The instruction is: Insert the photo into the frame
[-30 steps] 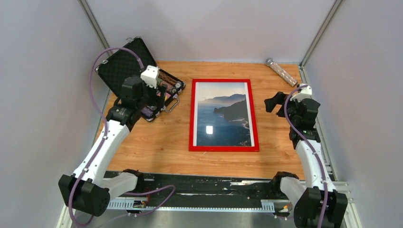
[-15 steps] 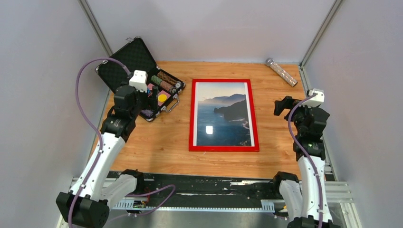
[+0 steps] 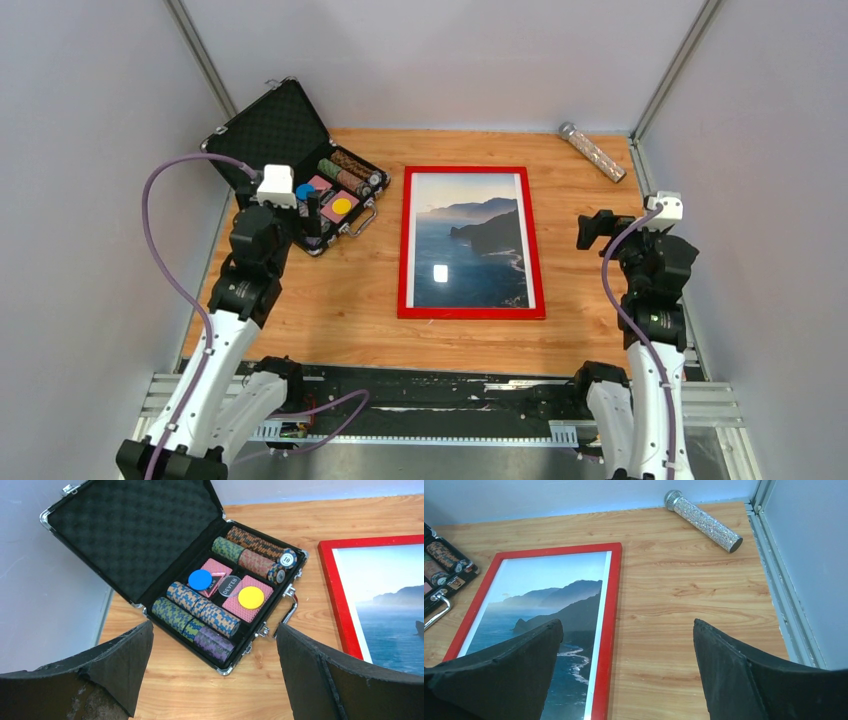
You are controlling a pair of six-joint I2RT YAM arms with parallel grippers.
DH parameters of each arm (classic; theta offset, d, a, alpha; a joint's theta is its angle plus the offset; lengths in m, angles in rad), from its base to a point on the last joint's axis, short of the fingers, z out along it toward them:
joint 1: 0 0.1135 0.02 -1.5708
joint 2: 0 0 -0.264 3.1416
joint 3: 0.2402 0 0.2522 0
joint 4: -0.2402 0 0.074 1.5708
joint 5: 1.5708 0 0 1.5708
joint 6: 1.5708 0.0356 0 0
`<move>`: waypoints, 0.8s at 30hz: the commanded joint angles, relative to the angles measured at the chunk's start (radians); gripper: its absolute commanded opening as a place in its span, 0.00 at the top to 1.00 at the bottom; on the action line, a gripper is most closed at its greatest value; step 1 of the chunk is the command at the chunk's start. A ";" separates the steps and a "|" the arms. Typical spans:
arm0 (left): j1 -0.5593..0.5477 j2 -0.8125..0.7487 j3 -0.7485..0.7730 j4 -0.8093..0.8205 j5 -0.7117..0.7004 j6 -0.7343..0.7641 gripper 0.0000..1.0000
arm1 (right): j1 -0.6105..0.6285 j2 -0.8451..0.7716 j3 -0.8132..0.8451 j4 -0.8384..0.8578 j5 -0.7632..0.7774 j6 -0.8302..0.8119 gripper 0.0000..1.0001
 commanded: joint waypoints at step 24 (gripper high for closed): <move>0.008 0.037 -0.001 0.029 -0.113 -0.029 0.00 | -0.052 -0.030 0.012 0.005 0.014 -0.061 0.00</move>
